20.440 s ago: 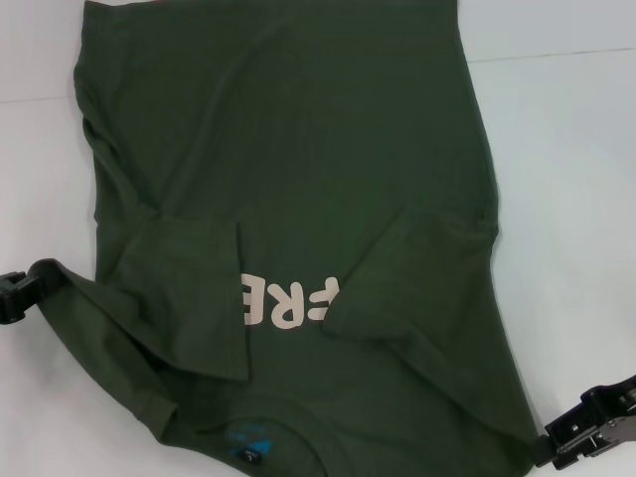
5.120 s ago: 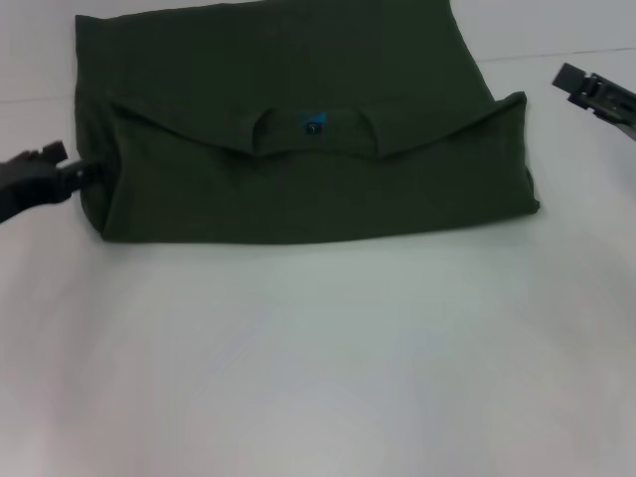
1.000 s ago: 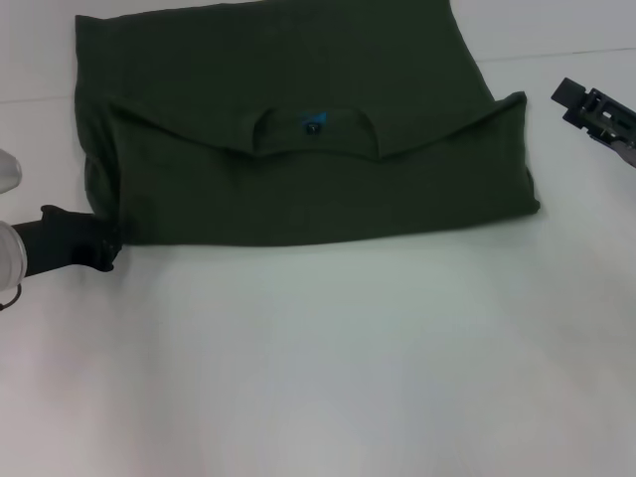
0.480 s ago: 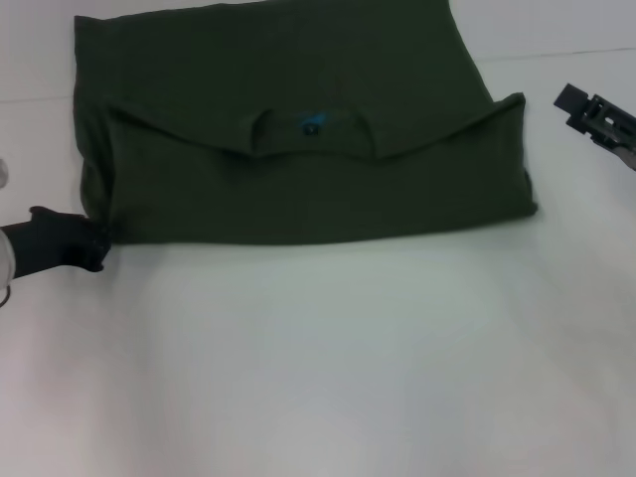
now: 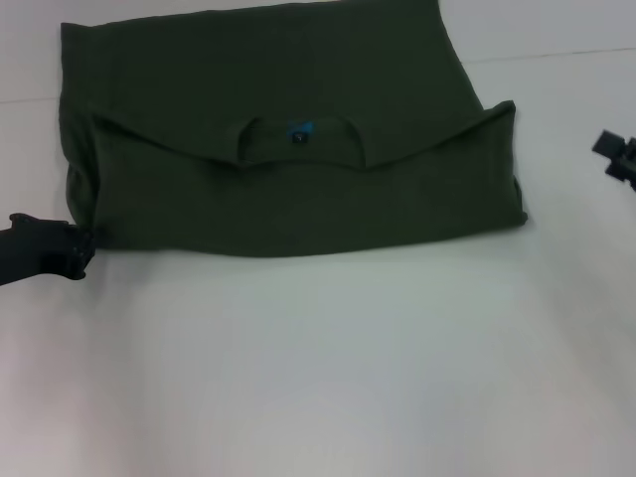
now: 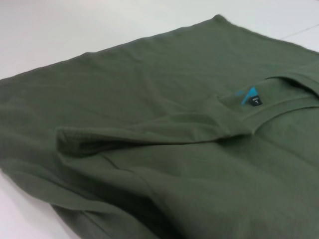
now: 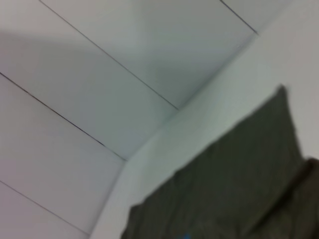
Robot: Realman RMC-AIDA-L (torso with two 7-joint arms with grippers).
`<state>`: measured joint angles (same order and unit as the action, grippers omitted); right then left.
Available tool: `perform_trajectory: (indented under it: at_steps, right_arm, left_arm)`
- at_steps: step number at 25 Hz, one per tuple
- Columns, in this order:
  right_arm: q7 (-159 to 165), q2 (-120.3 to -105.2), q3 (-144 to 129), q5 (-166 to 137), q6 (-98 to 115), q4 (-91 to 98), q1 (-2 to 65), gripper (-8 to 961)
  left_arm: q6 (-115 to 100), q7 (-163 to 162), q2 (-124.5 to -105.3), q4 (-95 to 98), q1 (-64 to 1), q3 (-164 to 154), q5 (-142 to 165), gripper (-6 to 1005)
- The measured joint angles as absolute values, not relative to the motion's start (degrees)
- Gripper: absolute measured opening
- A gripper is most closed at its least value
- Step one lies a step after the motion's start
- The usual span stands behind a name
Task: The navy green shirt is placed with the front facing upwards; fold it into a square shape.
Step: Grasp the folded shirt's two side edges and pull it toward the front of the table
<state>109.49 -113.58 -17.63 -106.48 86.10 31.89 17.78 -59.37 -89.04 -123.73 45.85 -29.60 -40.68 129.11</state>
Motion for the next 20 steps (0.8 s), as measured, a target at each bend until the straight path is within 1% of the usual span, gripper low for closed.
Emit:
perform_trajectory:
  at_steps: [6, 11, 14, 17, 20]
  right_arm:
    - [120.4, -112.63, -17.7, -113.5, 86.6, 36.9, 17.9, 864]
    - [128.6, -110.96, -18.1, -119.1, 87.1, 38.1, 19.6, 863]
    - [131.9, -110.33, -18.3, -121.3, 87.2, 38.4, 20.7, 862]
    - [134.3, -110.00, -18.4, -122.4, 86.6, 38.4, 21.9, 860]
    - [134.7, -110.39, -18.6, -122.6, 84.9, 38.2, 23.3, 859]
  left_arm:
    - [-61.1, -88.7, -123.84, 46.3, -29.5, -41.0, 129.1, 21]
    - [-62.1, -88.6, -123.78, 46.3, -29.8, -41.3, 129.1, 21]
    - [-62.4, -88.5, -123.76, 46.3, -29.8, -41.3, 129.1, 21]
    - [-62.8, -88.5, -123.75, 46.3, -29.7, -41.3, 129.1, 21]
    - [-62.8, -88.4, -123.74, 46.3, -29.6, -41.2, 129.1, 21]
